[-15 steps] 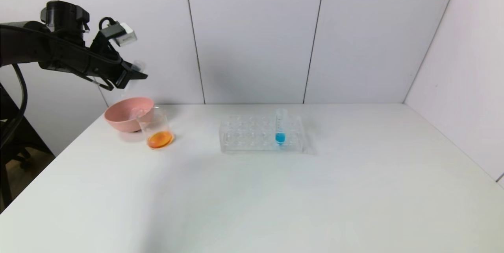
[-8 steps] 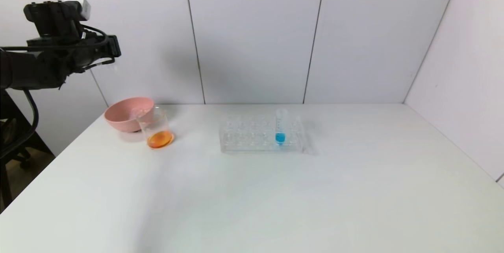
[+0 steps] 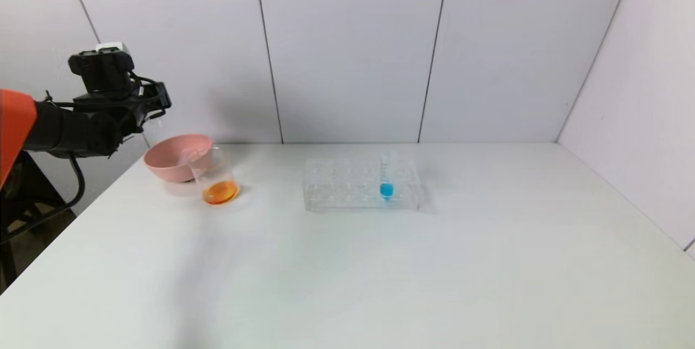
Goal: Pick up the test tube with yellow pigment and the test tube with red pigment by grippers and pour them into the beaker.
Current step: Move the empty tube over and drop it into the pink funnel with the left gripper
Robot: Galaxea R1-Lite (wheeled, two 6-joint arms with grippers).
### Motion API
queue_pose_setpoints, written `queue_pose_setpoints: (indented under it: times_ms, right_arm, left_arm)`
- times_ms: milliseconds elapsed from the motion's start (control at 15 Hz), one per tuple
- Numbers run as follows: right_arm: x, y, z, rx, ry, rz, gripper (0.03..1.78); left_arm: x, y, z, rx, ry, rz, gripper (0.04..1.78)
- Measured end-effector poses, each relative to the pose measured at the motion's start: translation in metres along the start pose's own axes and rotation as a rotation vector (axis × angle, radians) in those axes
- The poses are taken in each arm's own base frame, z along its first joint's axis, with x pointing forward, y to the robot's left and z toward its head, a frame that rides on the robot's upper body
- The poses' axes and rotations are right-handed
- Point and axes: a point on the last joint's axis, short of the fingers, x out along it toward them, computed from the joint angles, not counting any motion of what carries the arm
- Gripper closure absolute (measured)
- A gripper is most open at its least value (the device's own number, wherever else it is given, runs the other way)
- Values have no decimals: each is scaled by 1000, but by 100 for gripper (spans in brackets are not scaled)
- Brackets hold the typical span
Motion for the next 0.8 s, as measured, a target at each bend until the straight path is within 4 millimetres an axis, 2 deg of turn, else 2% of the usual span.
queue_pose_setpoints:
  times_ms: [400, 800]
  right_arm:
    - [0, 0, 0, 0, 0, 0, 10]
    - [0, 0, 0, 0, 0, 0, 10]
  left_arm:
    - [20, -2, -48, -32, 62, 6, 137]
    - [21, -6, -63, -35, 89, -2, 137]
